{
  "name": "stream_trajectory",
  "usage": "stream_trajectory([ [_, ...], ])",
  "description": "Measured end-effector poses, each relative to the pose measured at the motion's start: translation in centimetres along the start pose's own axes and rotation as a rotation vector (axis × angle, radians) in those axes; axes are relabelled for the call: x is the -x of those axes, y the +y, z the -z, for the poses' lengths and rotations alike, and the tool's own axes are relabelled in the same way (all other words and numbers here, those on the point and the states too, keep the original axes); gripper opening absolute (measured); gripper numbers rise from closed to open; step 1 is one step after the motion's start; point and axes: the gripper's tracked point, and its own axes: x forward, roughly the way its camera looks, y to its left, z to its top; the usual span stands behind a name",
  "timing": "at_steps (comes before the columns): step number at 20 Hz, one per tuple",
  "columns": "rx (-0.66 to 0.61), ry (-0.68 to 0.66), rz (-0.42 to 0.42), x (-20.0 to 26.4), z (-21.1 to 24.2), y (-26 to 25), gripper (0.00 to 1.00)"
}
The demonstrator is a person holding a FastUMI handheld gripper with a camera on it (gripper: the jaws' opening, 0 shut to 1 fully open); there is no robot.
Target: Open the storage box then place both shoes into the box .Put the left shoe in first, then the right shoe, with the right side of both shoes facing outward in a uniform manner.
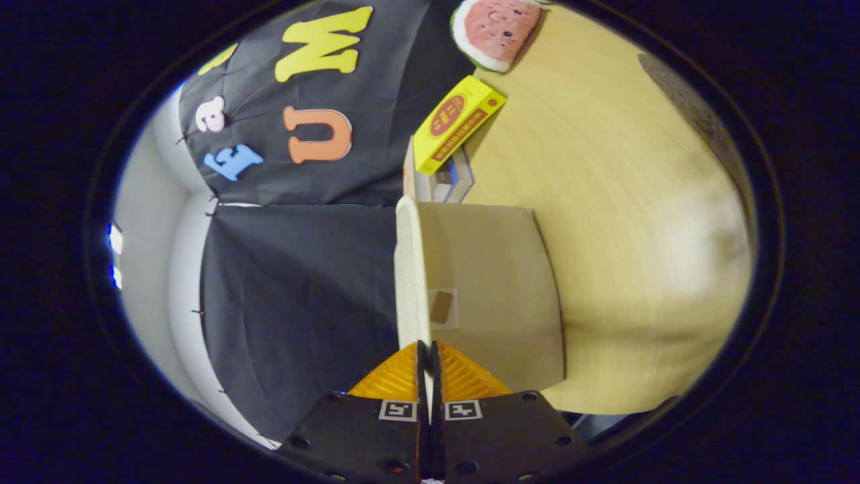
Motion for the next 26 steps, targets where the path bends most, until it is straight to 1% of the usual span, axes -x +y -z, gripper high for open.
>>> stream_trajectory([
  [2, 0.077, -0.002, -0.004, 0.0, -0.1, 2.8, 0.00],
  [6, 0.226, 0.024, 0.001, -2.0, 0.4, 9.6, 0.00],
  [9, 0.325, 0.055, 0.000, -5.2, 1.9, 14.6, 0.00],
  [13, 0.485, 0.103, 0.032, -12.0, 4.7, 19.7, 0.01],
  [15, 0.589, 0.136, 0.074, -15.5, 6.7, 20.4, 0.13],
  [18, 0.740, 0.179, 0.144, -19.3, 9.3, 20.6, 0.29],
  [21, 0.804, 0.177, 0.194, -22.0, 10.0, 19.3, 0.77],
  [23, 0.836, 0.159, 0.238, -22.5, 10.1, 18.6, 0.91],
  [26, 0.929, 0.091, 0.318, -21.3, 9.0, 18.3, 0.94],
])
